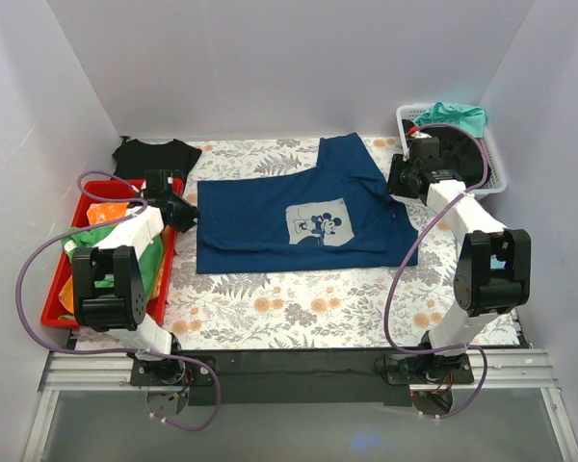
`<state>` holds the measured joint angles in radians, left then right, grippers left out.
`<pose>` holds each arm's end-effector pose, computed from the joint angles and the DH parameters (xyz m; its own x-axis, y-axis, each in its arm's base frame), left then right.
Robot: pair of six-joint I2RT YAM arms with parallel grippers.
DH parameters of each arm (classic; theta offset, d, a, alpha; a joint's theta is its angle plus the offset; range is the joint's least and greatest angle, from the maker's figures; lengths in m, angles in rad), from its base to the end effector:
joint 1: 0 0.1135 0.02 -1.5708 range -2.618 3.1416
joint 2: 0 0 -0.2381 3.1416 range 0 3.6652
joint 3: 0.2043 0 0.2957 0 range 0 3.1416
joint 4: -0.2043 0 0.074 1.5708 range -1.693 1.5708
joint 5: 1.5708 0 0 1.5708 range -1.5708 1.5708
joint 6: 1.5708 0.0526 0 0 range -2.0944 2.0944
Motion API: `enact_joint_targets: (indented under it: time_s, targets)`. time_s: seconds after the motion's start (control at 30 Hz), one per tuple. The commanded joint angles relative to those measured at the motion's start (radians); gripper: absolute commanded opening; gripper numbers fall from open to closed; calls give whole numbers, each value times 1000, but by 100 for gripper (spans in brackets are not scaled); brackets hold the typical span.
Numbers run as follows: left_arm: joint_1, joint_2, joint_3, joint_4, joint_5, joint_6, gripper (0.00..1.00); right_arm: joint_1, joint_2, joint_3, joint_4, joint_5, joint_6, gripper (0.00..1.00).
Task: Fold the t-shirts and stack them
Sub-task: Fold the flattened tshirt in 1/3 of the way
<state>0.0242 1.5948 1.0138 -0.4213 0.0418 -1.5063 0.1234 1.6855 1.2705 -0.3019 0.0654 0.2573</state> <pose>0.3688 0.0067 0.1361 -0.0526 -0.9986 0.0004 -0.8408 0.0441 -0.5395 0.4289 0.0497 0.2051 -0.6494 0.1753 -0.7400 0.0944 0.9841 0.1503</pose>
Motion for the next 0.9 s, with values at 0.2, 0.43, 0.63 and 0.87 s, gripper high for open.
enact_joint_targets:
  time_s: [0.2, 0.43, 0.63, 0.87]
  targets:
    - [3, -145, -39, 32, 67, 58, 28, -5, -210, -252, -46, -42, 13, 45]
    - [-50, -200, -191, 41, 177, 77, 26, -5, -256, -416, -49, -22, 62, 43]
    - [-73, -89, -239, 107, 220, 67, 22, -5, -162, -399, -43, -27, 89, 39]
    - [-75, -58, -248, 20, 176, 70, 20, -5, -119, -399, -94, 13, 103, 37]
